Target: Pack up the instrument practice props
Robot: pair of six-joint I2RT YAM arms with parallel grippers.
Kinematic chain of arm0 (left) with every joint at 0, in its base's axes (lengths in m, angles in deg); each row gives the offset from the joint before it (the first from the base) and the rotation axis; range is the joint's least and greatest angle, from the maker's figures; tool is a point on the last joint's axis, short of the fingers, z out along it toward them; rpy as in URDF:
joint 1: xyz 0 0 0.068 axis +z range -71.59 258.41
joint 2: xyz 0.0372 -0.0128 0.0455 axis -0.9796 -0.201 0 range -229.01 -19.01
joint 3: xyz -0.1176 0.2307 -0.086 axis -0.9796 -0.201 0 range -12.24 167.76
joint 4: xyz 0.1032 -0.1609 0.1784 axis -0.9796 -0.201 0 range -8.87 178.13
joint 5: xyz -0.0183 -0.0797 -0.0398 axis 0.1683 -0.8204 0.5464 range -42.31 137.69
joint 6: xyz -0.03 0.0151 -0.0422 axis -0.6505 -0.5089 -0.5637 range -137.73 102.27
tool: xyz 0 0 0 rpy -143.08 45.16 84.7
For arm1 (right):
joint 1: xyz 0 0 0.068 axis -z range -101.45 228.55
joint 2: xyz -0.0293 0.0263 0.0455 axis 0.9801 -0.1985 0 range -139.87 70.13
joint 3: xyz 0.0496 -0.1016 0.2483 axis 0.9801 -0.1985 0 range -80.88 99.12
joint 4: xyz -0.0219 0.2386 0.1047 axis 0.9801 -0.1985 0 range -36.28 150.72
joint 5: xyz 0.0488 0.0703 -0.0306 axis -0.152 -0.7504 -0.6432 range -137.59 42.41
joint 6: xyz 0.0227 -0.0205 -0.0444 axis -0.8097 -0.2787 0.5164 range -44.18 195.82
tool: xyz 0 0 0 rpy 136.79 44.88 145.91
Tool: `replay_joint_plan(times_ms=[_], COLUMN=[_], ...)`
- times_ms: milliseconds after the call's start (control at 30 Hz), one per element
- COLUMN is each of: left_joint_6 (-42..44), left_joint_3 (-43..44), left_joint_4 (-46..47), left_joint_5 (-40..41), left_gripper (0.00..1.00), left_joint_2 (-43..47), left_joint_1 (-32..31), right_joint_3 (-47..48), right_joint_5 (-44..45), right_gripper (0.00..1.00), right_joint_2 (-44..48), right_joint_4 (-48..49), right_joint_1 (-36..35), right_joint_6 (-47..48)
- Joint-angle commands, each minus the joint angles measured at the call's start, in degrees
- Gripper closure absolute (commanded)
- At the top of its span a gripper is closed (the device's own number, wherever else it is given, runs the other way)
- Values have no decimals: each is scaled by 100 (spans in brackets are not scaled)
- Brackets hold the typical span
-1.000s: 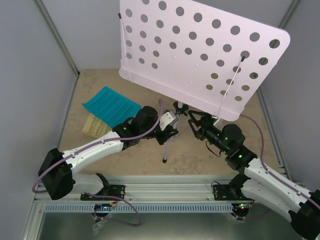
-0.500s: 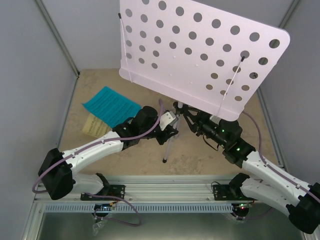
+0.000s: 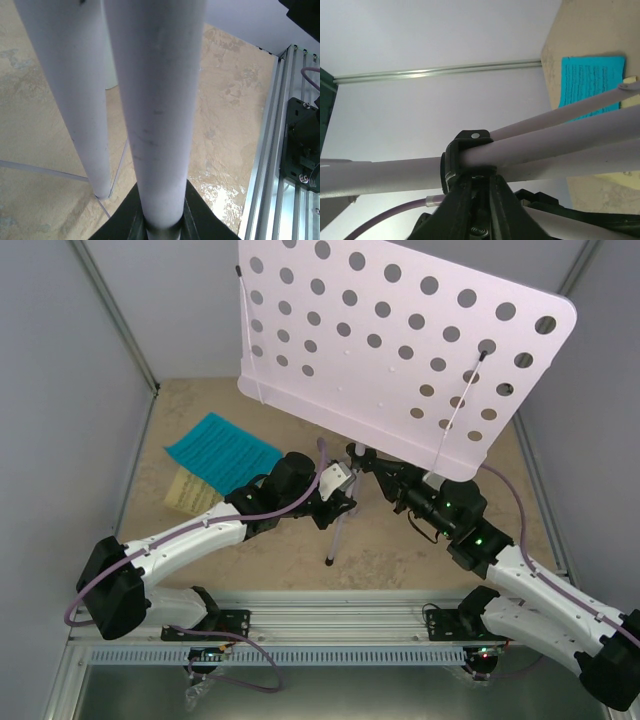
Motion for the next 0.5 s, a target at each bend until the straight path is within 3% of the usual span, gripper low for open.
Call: replay_joint_plan(times_ms=[0, 233, 467], left_joint_6=[203, 203, 216], left_joint_3=[122, 107, 131], left_joint_4=[-88, -73, -105], left_joint_5=[-125, -107, -118], left_gripper=[100, 100, 100], left_joint_2=[-29, -12, -82], left_joint_1=[-75, -75, -75], right_joint_3=[-119, -125, -32], right_joint_5=[-19, -41, -11], right_gripper=[94, 77, 93], right_joint_2=[-19, -66, -215], right_joint_4=[82, 187, 283], right_joint_1=[-84, -118, -196], right_joint_6=[-30, 11, 433])
